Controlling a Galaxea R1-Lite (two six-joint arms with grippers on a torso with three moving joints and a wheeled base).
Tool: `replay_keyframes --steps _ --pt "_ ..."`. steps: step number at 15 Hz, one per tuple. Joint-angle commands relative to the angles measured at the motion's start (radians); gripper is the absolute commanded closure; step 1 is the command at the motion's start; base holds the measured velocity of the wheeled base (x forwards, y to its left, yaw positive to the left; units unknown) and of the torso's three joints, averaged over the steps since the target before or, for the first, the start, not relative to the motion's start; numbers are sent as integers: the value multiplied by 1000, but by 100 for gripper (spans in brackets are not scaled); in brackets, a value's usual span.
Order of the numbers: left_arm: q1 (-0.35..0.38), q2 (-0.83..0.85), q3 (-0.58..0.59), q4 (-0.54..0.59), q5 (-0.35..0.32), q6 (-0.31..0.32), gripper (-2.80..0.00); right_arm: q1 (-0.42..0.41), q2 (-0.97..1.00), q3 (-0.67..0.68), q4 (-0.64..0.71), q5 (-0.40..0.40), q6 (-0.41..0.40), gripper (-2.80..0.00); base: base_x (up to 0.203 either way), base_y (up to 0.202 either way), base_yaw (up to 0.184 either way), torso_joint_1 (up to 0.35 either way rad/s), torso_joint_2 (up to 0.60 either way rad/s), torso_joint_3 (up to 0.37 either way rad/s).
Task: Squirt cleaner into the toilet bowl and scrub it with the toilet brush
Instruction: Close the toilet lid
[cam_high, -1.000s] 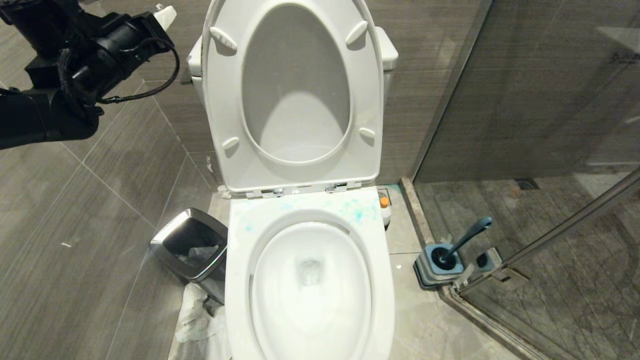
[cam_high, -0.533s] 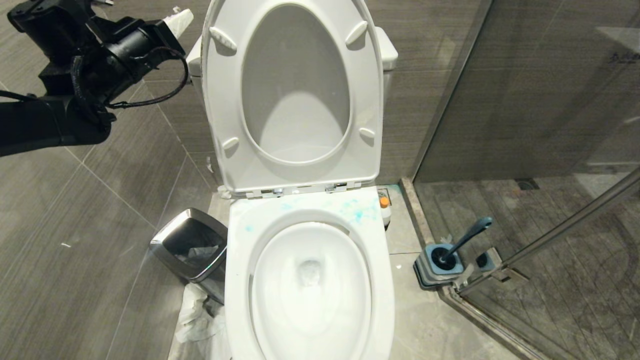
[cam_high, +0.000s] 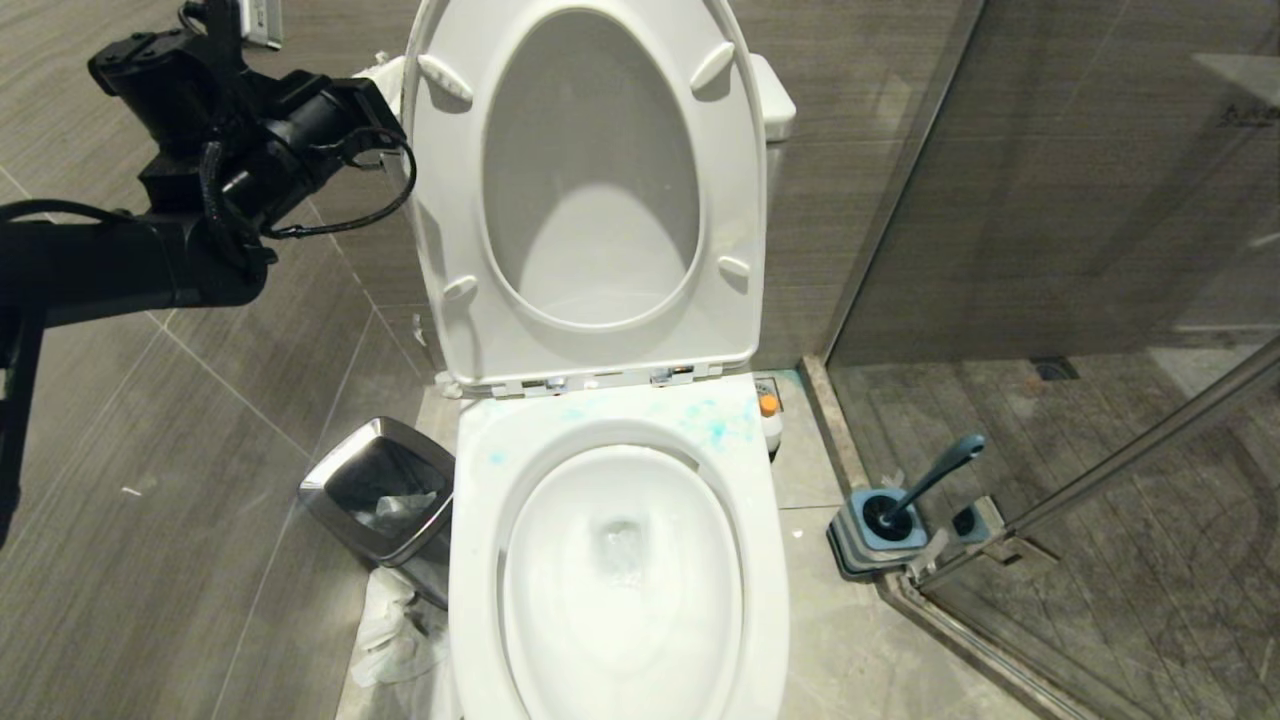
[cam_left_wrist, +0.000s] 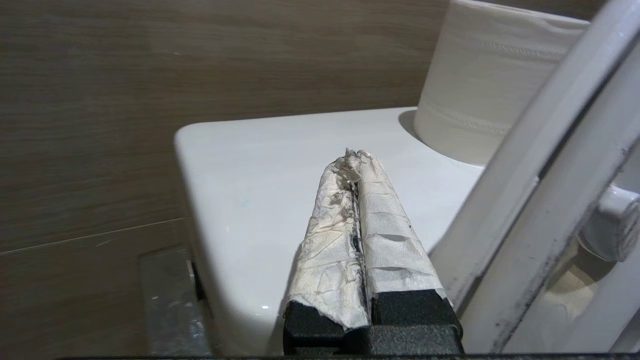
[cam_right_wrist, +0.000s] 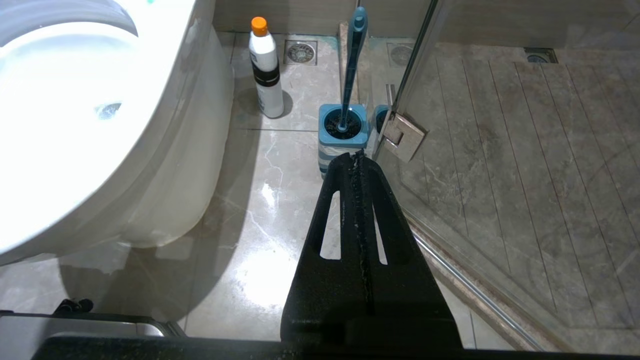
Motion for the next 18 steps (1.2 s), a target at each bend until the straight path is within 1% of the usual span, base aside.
replay_keyframes --steps 1,3,5,6,9,10,12,15,18 --pt "-14 12 0 -3 -2 14 0 0 2 0 0 0 0 0 0 0 0 0 0 0" --pt "-20 19 2 -3 -3 18 0 0 2 0 0 0 0 0 0 0 0 0 0 0" --pt "-20 11 2 -6 -25 -4 0 0 2 0 0 0 0 0 0 0 0 0 0 0" --pt "-21 7 2 -9 -47 -34 0 0 2 0 0 0 0 0 0 0 0 0 0 0" --pt "-21 -16 5 -23 -109 -152 0 0 2 0 0 0 0 0 0 0 0 0 0 0" --pt "-21 -23 6 -30 -136 -177 0 0 2 0 0 0 0 0 0 0 0 0 0 0" --pt "-26 -30 13 -55 -163 -219 0 0 2 0 0 0 0 0 0 0 0 0 0 0" --pt "-38 -47 53 -63 -188 -230 0 0 2 0 0 0 0 0 0 0 0 0 0 0" --pt "-47 -89 159 -70 -197 -230 0 0 2 0 0 0 0 0 0 0 0 0 0 0"
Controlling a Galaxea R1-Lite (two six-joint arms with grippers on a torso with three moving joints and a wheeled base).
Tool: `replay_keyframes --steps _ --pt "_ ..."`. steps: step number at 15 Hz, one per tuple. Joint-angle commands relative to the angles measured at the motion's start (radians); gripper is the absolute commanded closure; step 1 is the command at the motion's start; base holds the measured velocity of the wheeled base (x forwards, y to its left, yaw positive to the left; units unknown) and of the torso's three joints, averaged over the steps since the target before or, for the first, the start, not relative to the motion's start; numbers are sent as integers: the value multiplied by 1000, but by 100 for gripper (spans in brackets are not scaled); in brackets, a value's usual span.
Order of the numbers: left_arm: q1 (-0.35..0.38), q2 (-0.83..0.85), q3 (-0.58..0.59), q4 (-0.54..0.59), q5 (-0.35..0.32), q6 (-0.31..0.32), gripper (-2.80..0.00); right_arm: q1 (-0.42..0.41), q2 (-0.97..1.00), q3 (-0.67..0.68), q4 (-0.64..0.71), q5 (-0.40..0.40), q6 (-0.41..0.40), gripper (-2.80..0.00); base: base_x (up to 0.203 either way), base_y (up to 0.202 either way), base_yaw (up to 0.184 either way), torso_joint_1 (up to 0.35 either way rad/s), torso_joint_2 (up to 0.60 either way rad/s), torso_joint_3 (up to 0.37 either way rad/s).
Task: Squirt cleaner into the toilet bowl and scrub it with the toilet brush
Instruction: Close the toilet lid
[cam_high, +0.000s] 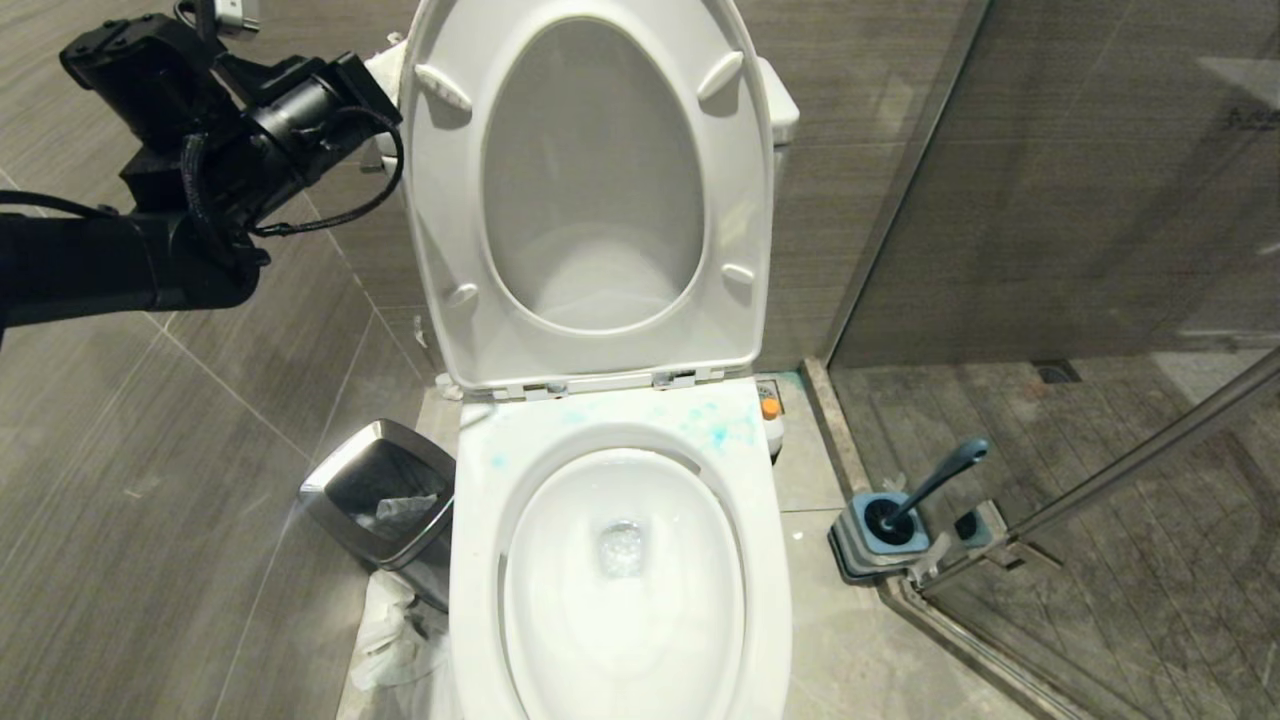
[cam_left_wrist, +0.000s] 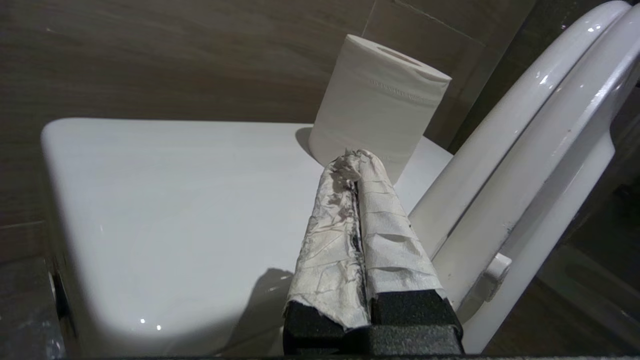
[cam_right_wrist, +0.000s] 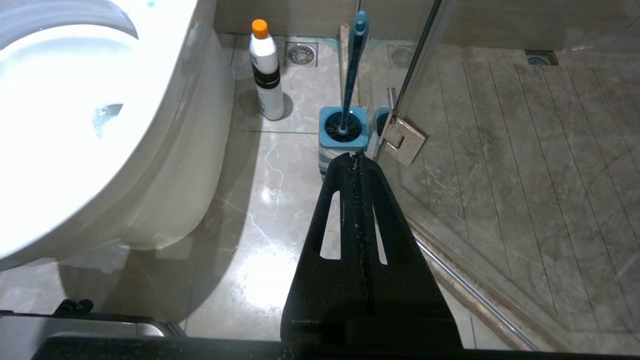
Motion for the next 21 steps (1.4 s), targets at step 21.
replay_keyframes --steps 21 --pt "-18 -809 1018 347 35 -148 0 0 2 0 0 -1 0 0 0 0 0 0 0 0"
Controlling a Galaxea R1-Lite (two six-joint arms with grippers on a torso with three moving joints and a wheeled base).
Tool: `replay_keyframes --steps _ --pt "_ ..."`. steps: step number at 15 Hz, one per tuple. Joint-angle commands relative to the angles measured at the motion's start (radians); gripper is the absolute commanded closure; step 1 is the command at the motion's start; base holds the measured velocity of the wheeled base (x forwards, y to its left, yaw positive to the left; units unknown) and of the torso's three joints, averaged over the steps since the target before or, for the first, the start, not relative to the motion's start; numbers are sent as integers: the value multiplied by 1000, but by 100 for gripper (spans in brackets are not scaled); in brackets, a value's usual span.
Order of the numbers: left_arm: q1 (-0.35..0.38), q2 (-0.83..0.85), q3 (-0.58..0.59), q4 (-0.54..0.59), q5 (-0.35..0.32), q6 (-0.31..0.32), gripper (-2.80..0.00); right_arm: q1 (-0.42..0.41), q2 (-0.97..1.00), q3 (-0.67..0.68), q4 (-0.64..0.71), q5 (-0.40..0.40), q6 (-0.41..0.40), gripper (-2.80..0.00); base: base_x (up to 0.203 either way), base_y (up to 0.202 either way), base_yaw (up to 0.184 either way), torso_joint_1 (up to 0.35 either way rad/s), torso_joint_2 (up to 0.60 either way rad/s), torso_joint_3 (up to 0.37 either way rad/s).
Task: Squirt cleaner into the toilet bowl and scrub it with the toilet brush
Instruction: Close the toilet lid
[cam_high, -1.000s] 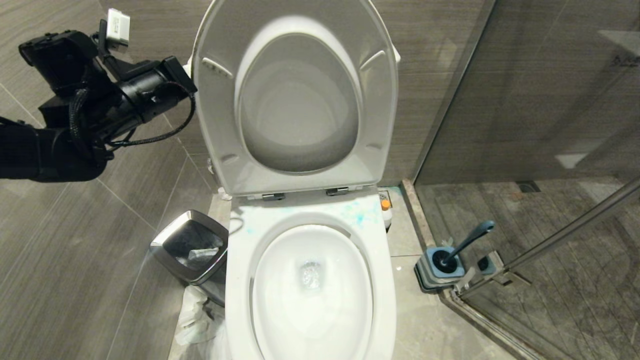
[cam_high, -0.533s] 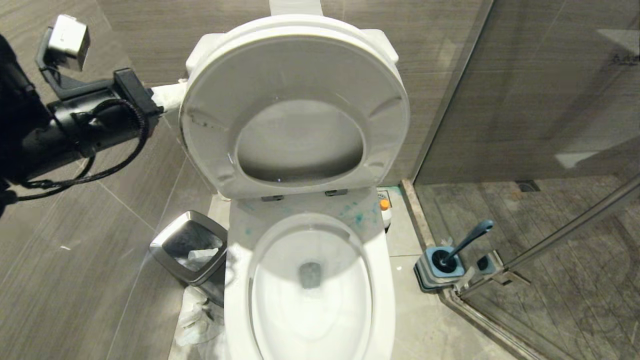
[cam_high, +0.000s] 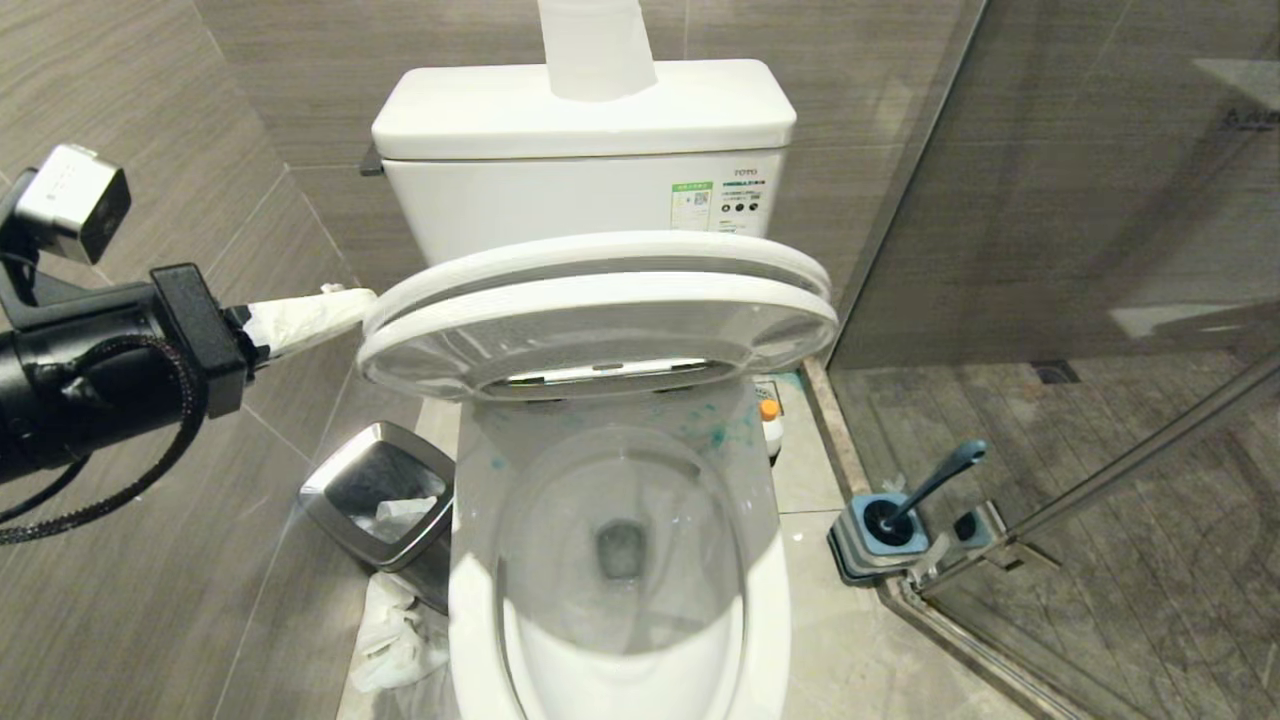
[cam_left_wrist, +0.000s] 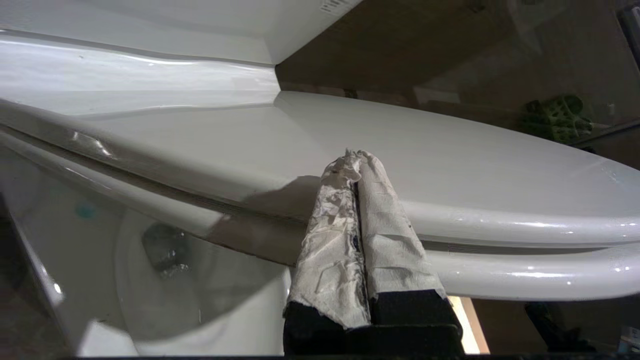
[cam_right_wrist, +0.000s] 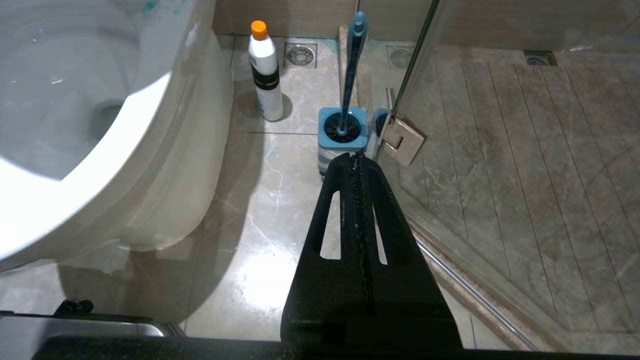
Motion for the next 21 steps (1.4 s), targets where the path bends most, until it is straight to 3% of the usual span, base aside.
replay_keyframes --steps 1,3,5,9,13,18,21 --pt "18 -12 -5 0 81 -1 0 0 2 0 0 -1 0 0 0 0 0 0 0 0" --pt "19 -12 -6 76 222 13 0 0 2 0 0 0 0 0 0 0 0 0 0 0" --pt "18 -21 -6 243 279 20 0 0 2 0 0 0 0 0 0 0 0 0 0 0" --pt "20 -21 -20 381 285 14 0 0 2 0 0 0 0 0 0 0 0 0 0 0" --pt "26 -4 -145 438 287 26 0 0 2 0 0 0 0 0 0 0 0 0 0 0" --pt "44 -10 -257 740 287 99 0 0 2 0 0 0 0 0 0 0 0 0 0 0" --pt "39 -1 -291 799 311 102 0 0 2 0 0 0 0 0 0 0 0 0 0 0"
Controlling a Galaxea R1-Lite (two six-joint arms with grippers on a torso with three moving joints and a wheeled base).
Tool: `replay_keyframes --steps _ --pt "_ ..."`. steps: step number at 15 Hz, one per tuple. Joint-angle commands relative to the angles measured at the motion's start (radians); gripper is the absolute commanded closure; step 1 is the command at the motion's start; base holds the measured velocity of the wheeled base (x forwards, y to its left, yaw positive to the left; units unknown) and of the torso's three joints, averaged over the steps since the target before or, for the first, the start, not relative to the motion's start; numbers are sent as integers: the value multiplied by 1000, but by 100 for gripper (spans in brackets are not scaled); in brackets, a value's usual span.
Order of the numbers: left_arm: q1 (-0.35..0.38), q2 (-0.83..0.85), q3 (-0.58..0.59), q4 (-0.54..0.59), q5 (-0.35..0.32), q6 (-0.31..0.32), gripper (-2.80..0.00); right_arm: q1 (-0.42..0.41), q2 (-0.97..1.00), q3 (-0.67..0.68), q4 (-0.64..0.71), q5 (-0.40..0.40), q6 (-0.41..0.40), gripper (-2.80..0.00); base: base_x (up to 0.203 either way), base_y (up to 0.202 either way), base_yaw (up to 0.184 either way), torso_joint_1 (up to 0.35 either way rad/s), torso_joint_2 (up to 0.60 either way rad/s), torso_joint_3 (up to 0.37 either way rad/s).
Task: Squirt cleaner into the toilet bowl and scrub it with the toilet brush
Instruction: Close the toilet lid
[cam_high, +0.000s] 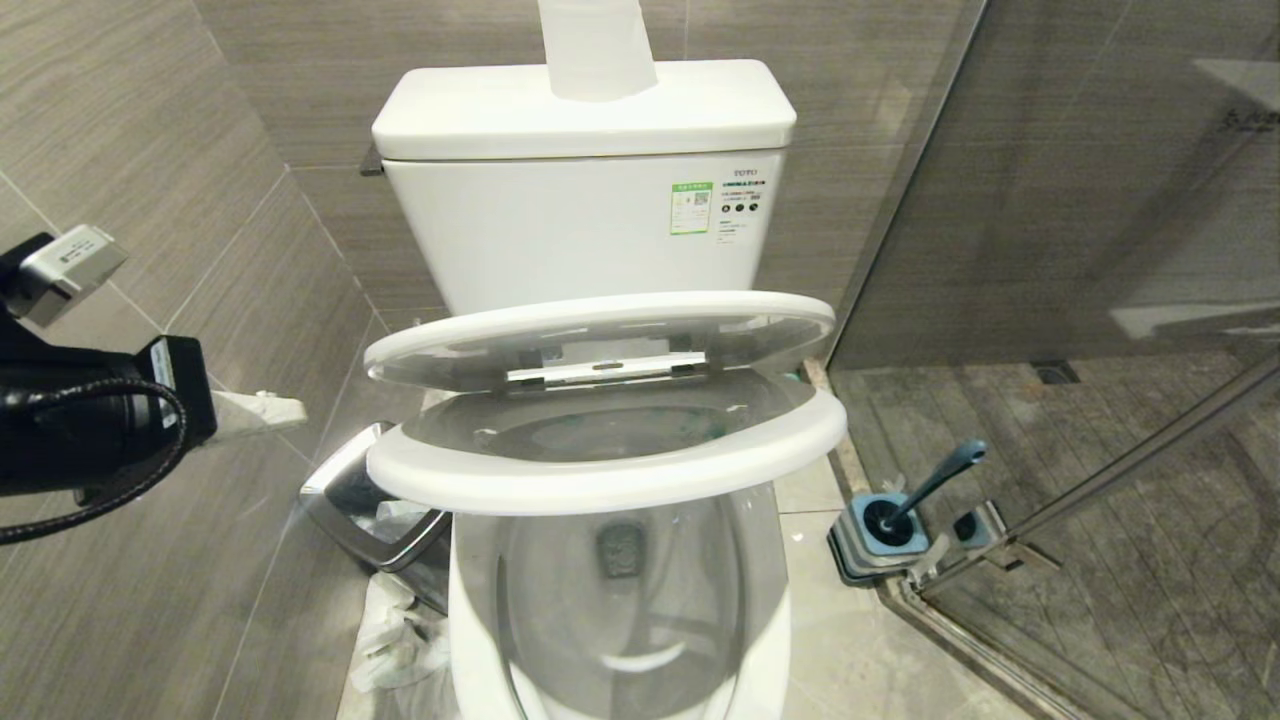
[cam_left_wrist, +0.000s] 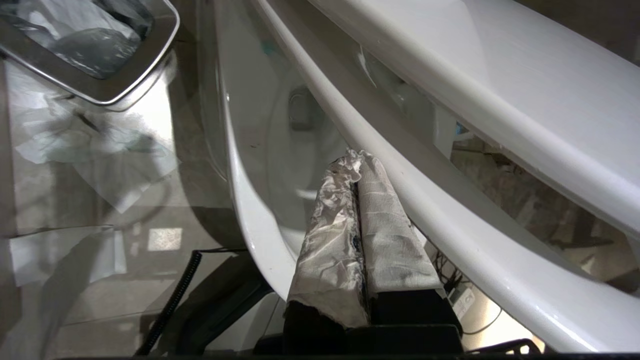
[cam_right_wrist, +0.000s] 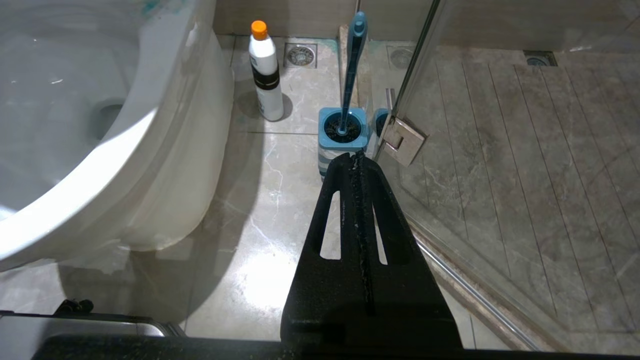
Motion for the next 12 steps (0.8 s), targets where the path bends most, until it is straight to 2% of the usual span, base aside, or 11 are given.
replay_keyframes --steps 1,5,8,12 --pt "-10 8 -16 4 28 -2 0 0 2 0 0 0 0 0 0 0 0 0 0 0" --pt "-13 7 -36 8 47 10 0 0 2 0 0 0 0 0 0 0 0 4 1 142" --pt "-17 3 -38 32 51 53 0 0 2 0 0 0 0 0 0 0 0 2 -2 198" --pt "-31 3 -37 54 41 56 0 0 2 0 0 0 0 0 0 0 0 0 -5 139"
